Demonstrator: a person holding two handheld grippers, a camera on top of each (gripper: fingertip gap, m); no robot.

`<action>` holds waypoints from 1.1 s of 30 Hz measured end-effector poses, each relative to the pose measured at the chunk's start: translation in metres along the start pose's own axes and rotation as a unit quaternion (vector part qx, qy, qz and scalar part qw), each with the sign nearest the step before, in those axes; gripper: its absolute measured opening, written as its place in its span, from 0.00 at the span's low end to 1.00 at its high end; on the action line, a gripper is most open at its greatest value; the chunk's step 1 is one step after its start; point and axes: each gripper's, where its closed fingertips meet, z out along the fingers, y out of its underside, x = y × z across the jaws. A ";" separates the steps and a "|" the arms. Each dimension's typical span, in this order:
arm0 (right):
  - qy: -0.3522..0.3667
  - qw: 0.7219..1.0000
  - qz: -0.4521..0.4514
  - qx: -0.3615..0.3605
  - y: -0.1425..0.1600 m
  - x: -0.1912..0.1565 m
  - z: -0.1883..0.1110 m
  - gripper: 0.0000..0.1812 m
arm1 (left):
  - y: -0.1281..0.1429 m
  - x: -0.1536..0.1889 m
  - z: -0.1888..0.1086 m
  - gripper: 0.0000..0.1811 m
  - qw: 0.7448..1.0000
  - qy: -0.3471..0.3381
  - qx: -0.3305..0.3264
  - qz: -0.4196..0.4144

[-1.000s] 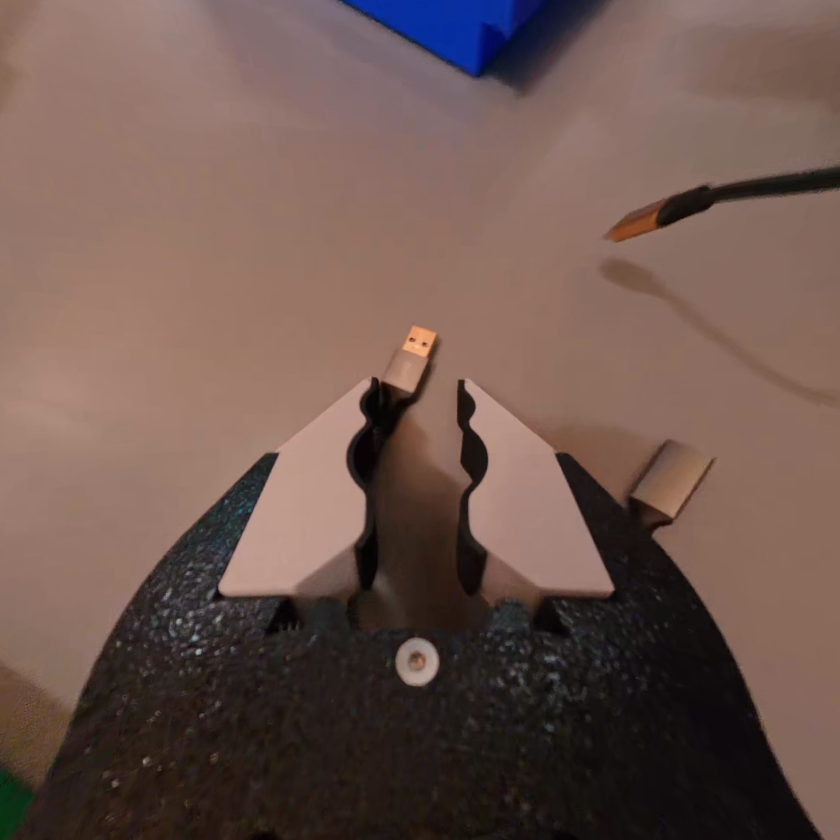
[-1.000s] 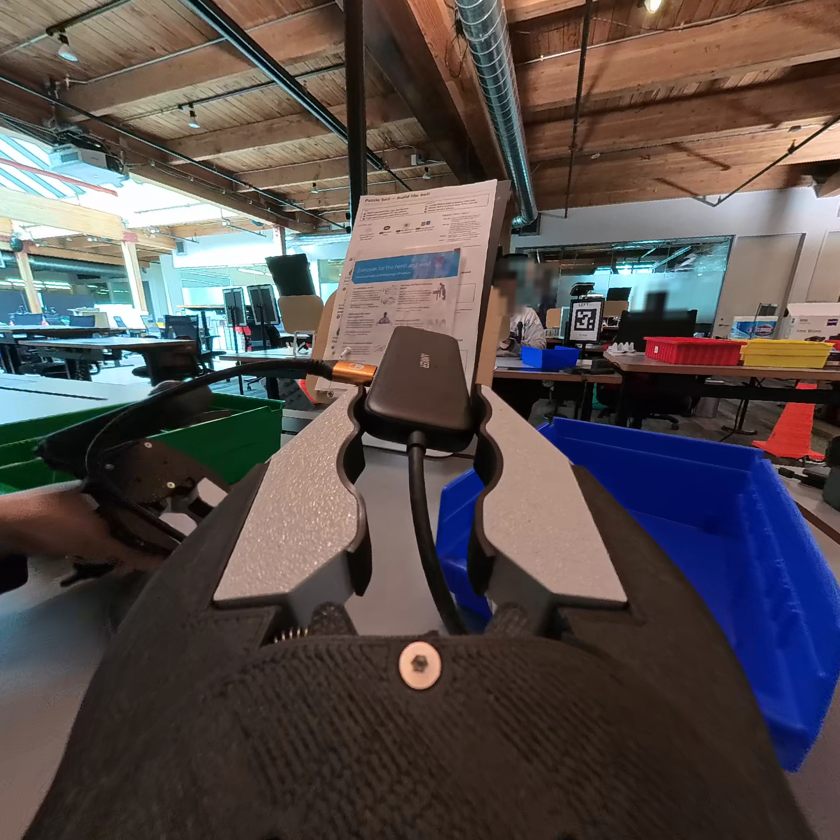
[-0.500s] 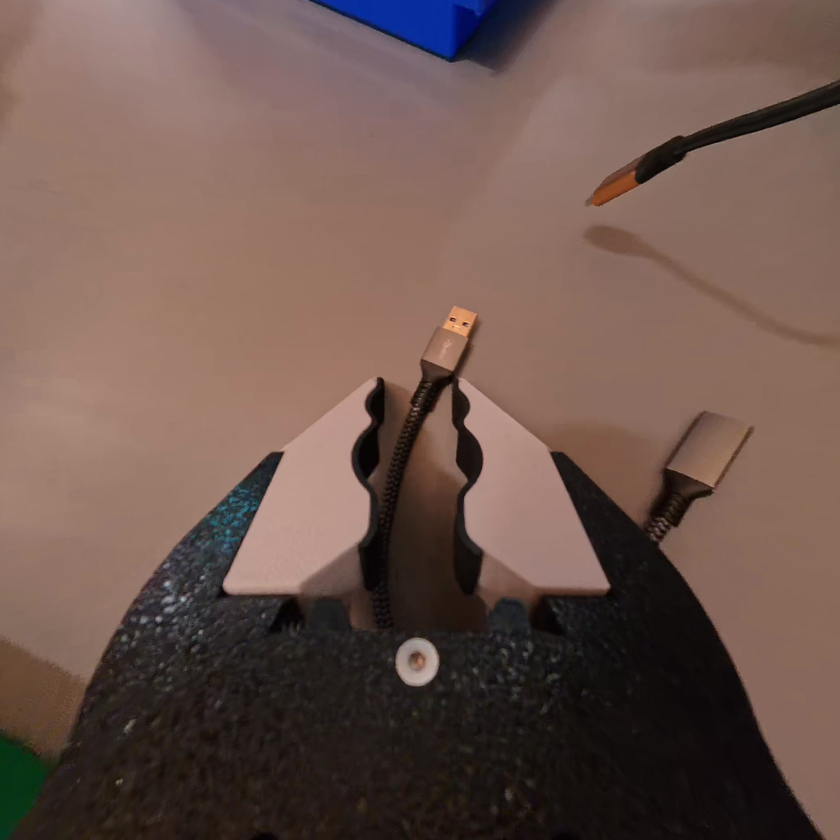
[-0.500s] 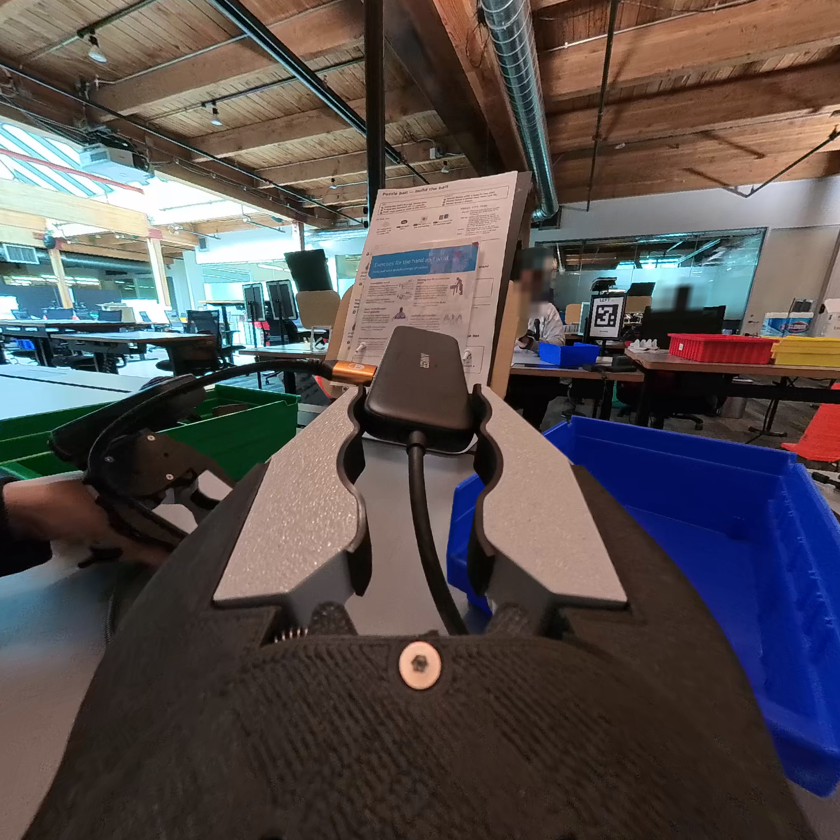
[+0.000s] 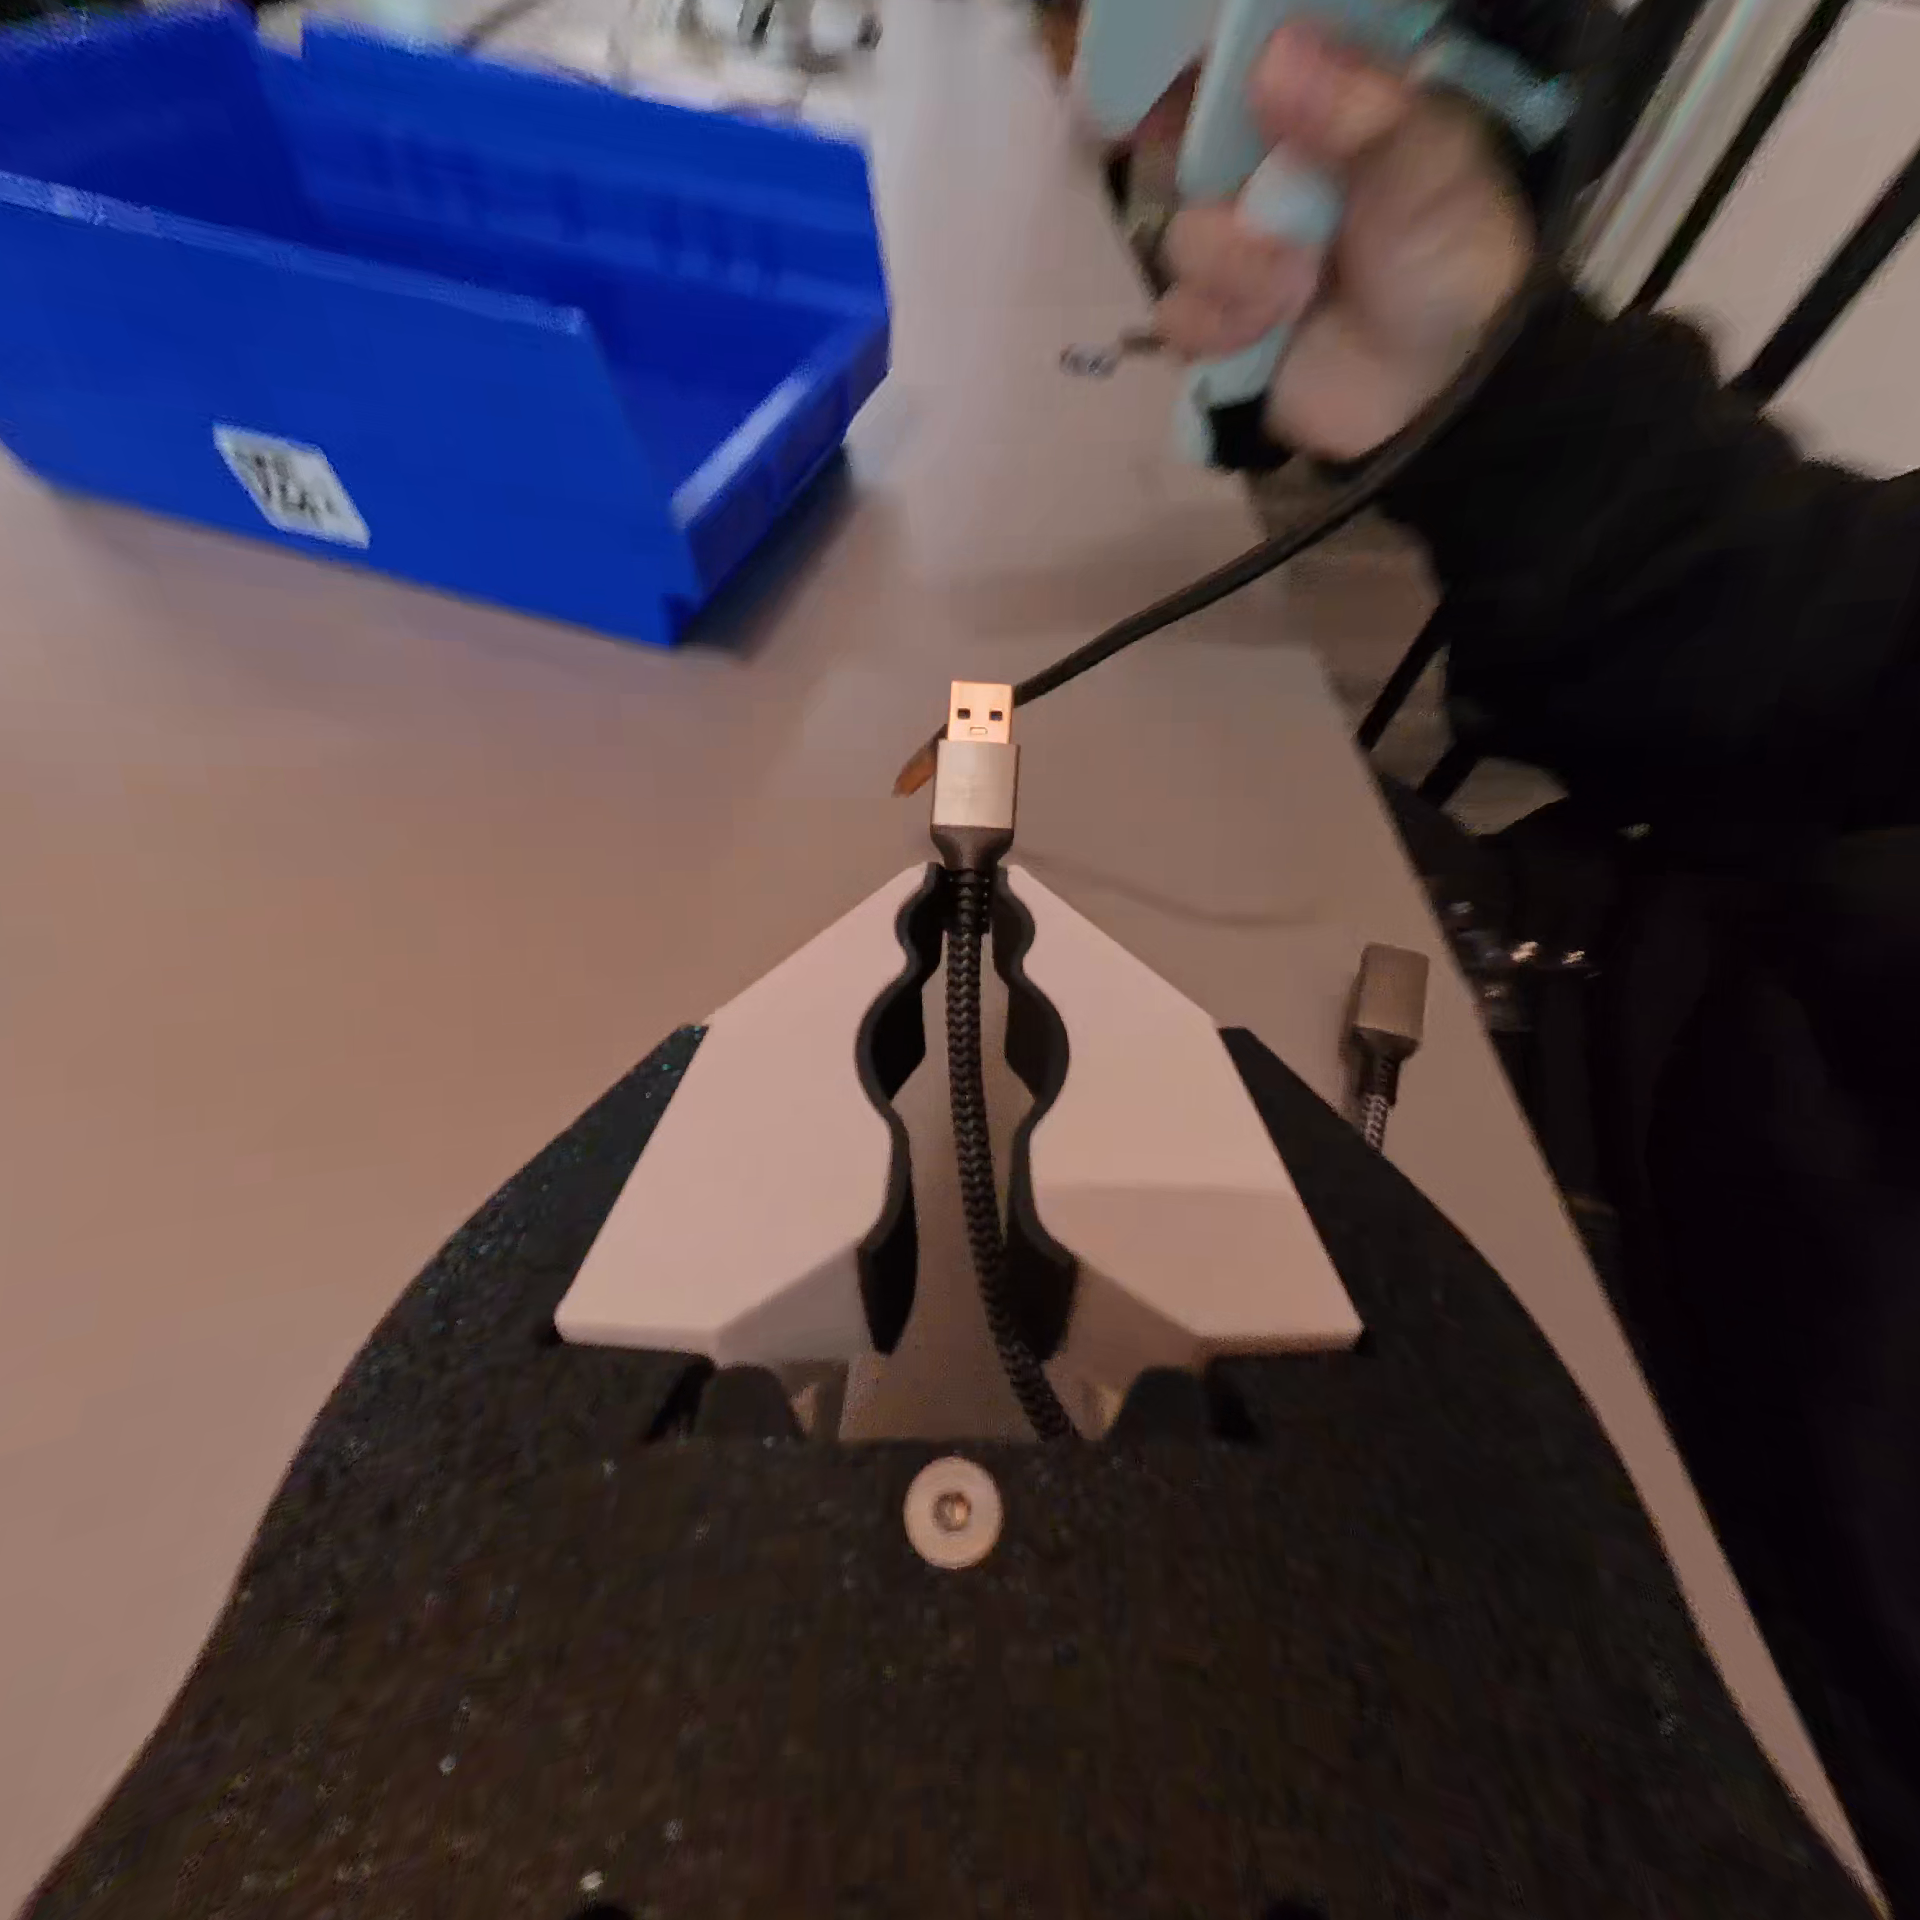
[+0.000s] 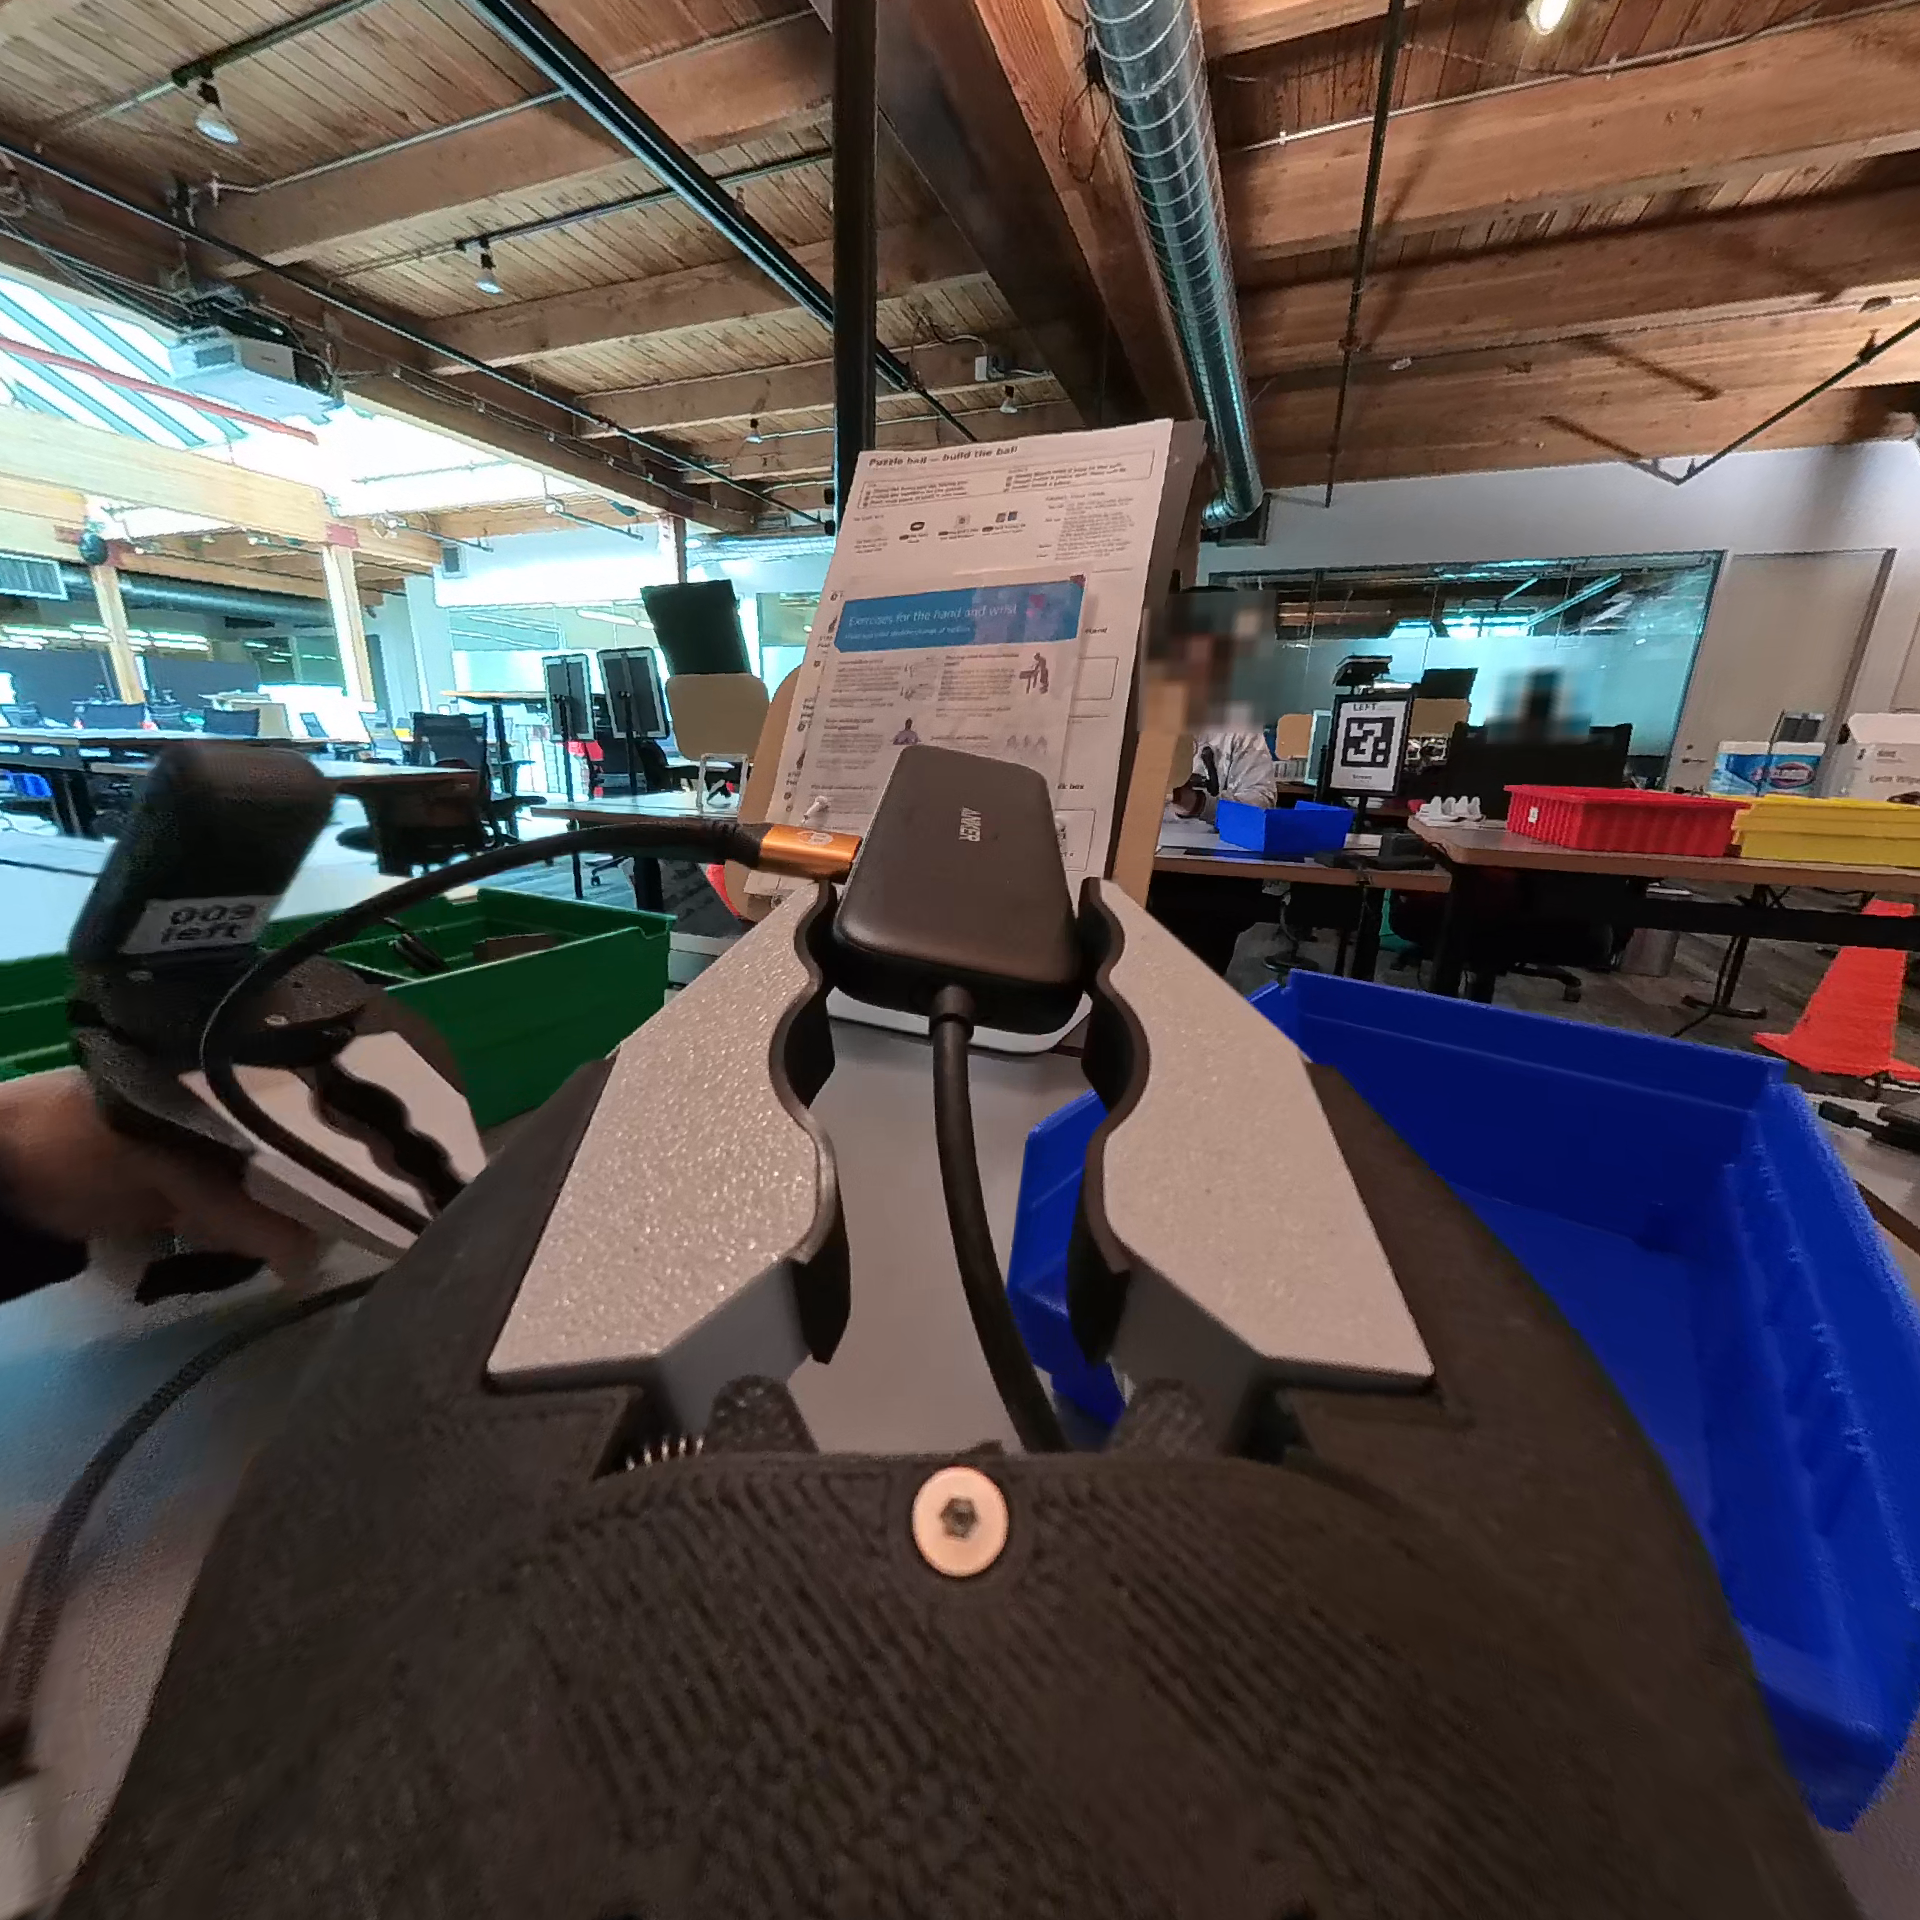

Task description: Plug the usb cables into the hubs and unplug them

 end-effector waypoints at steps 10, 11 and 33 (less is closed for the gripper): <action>-0.002 1.000 -0.008 -0.008 0.006 -0.003 0.001 0.25 | -0.044 0.015 -0.040 0.04 0.998 -0.005 0.058 0.005; -0.007 1.000 -0.009 -0.011 0.008 -0.008 0.004 0.25 | -0.042 0.008 -0.042 0.04 0.999 -0.039 0.030 -0.013; -0.073 0.981 -0.151 -0.101 0.076 -0.118 0.035 0.25 | -0.032 -0.008 -0.046 0.04 0.965 -0.232 -0.115 -0.023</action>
